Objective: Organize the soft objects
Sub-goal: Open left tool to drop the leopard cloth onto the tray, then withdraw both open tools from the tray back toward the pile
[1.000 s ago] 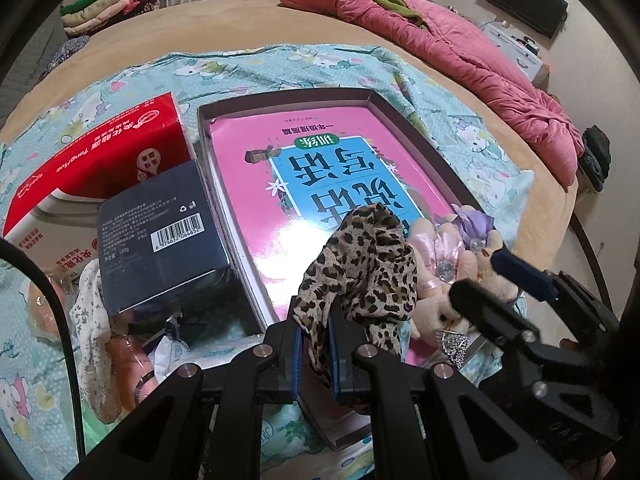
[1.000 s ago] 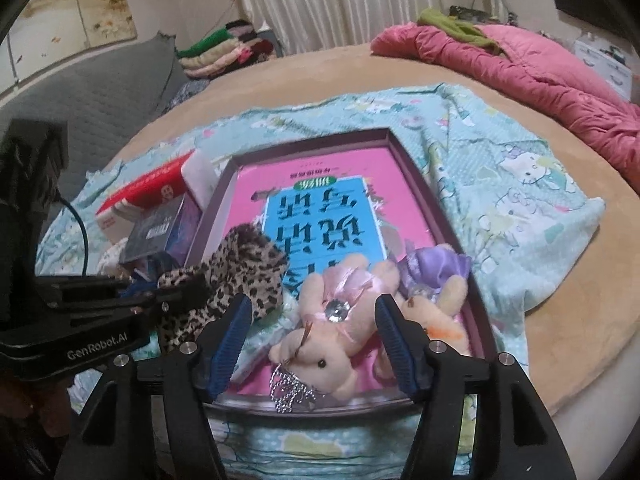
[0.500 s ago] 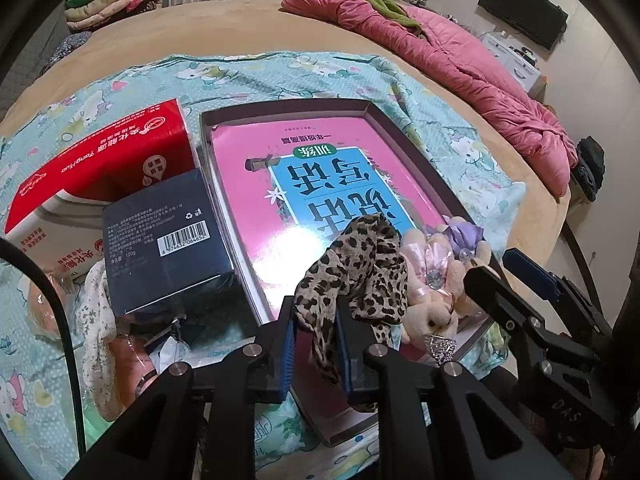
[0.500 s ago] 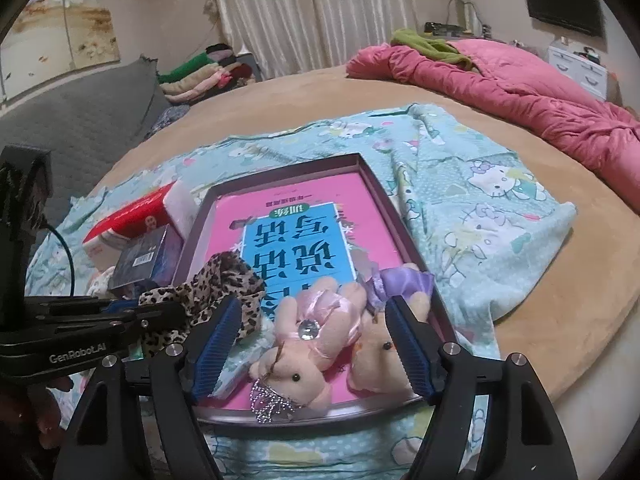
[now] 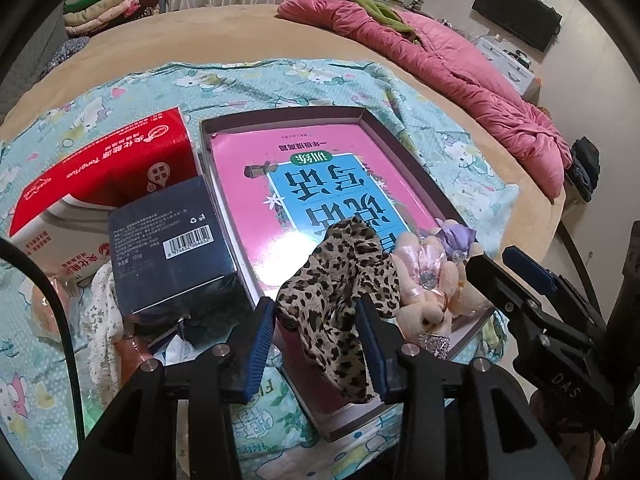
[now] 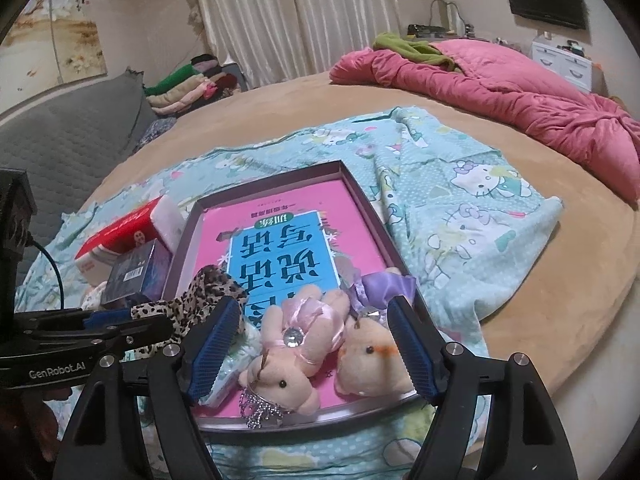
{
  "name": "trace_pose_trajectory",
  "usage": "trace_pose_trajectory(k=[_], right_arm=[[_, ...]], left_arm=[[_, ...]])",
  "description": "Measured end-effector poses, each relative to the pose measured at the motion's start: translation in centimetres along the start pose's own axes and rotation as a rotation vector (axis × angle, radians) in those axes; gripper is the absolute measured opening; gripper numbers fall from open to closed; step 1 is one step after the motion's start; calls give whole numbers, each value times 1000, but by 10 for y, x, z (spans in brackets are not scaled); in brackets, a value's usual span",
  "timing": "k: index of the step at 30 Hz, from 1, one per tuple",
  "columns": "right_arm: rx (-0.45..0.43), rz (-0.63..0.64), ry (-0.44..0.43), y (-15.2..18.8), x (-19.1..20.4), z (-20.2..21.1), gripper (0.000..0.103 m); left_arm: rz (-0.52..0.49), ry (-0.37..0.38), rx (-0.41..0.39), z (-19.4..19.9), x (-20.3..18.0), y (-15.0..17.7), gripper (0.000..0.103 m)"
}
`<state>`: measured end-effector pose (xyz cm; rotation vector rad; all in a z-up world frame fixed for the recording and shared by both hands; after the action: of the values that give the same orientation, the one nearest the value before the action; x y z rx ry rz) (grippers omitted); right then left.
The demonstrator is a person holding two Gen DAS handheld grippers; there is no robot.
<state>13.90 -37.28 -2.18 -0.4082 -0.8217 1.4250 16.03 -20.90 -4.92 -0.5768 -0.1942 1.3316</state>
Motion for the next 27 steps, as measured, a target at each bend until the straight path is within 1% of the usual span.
trace_pose_trajectory(k=[1, 3, 7, 11, 22, 27], right_arm=[[-1, 0, 2, 0, 0, 0, 77], [-6, -2, 6, -1, 0, 2, 78], [-20, -10, 18, -2, -2, 5, 78], [-33, -23, 31, -5, -4, 8, 78], [-54, -24, 64, -8, -2, 18, 78], [-72, -16, 80, -10, 2, 25, 78]], left_arm=[[-1, 1, -2, 1, 0, 0, 43], [-3, 1, -6, 3, -1, -1, 48], [-18, 1, -22, 10, -5, -2, 51], [-32, -15, -34, 16, -7, -3, 57], [-37, -42, -69, 35, -2, -4, 64], [-29, -49, -91, 47, 2, -5, 71]])
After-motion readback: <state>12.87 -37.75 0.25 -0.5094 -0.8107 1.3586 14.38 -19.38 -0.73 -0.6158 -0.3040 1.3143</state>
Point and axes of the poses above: each gripper's, at about its wrist camera, not at the fingertips, and z roughly against the way its jaws point, x to its left, y to its underside, the point moved 6 cm from there along -z, roughly the way its jaws point, and after that the axes turned 5 degrees about -z, right-handed, at the moved point
